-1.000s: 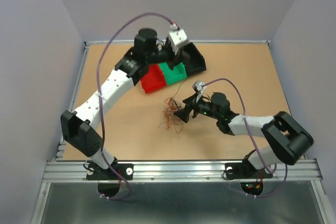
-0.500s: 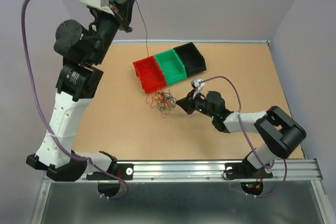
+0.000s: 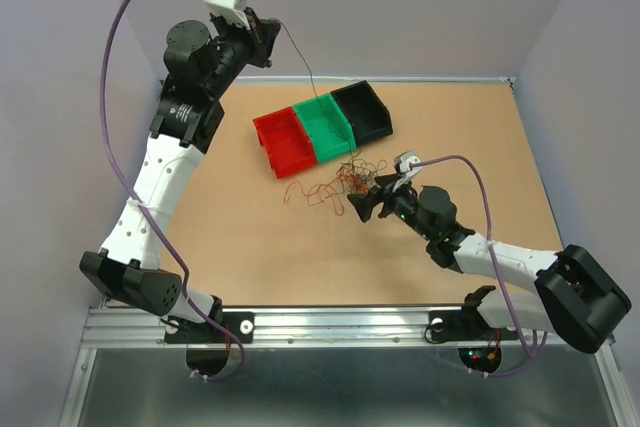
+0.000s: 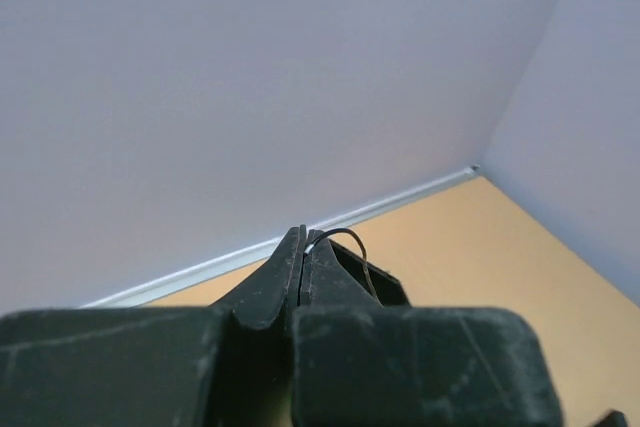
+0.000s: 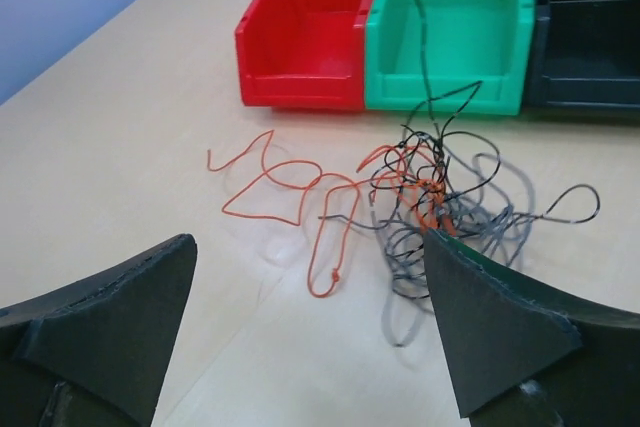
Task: Untangle the cables
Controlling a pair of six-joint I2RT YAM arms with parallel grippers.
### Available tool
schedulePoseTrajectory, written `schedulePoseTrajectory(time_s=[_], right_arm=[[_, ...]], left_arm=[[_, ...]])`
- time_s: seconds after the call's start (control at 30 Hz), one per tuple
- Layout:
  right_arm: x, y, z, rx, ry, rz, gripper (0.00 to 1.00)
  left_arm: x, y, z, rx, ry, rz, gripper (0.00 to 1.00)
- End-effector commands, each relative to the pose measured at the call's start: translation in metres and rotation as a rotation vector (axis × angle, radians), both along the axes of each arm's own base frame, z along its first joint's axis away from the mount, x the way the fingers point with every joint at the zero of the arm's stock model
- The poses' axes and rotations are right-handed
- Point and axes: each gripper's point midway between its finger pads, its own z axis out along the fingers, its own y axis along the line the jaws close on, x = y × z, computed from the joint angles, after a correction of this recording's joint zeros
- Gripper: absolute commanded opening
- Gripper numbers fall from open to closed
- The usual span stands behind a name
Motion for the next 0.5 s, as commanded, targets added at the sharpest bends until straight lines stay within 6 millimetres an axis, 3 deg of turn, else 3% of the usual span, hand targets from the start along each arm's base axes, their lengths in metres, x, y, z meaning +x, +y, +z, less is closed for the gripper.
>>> schedulePoseTrajectory(time_s=[0.0,0.1,0.3,0.47], right_arm=[[-0.002,0.018,0.032,0.0,-0.11,0.107,1.0],[0.007,0.031,0.046,0.01,-0.145,0.129,1.0],[0.071,0.041,0.063,0.006,-0.18,-0.05,1.0],[0.111,0.059,0.081,0.023,-0.216,-0.114,0.84]], left_arm=[[-0.051,-0.029,0.036,-0.044,-0.105,-0.245,0.0],[-0.056,-0.036,0.028,-0.043,-0.087,-0.29,0.0],[-0.066,-0.03,0.037,-0.04,-0.124,-0.28,0.0],[-0.073,-0.024,0.049,-0.044,-0.156,-0.26,0.0]])
